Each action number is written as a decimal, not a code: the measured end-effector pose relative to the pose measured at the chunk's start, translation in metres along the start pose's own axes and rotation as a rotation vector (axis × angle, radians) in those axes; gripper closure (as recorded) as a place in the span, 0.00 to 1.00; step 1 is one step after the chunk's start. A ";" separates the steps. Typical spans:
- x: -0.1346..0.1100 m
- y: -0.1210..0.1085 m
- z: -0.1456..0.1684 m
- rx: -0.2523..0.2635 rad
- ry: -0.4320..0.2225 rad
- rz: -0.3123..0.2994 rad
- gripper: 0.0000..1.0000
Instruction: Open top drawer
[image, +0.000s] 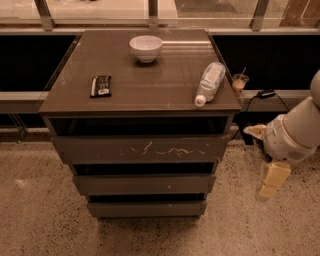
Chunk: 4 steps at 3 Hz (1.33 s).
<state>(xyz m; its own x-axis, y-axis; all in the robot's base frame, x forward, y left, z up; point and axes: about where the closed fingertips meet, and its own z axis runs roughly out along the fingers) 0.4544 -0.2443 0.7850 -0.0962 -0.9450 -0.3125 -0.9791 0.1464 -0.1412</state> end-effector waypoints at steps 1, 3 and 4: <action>0.005 -0.001 0.010 0.004 0.005 -0.020 0.00; -0.021 -0.018 0.030 0.110 -0.031 -0.043 0.00; -0.050 -0.043 0.048 0.177 -0.065 -0.096 0.00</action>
Offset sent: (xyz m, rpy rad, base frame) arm 0.0087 0.0054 -0.0080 0.0258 -0.1231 -0.0242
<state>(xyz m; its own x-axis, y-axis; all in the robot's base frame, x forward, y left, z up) 0.5094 -0.1891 0.7618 0.0131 -0.9372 -0.3485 -0.9359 0.1112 -0.3344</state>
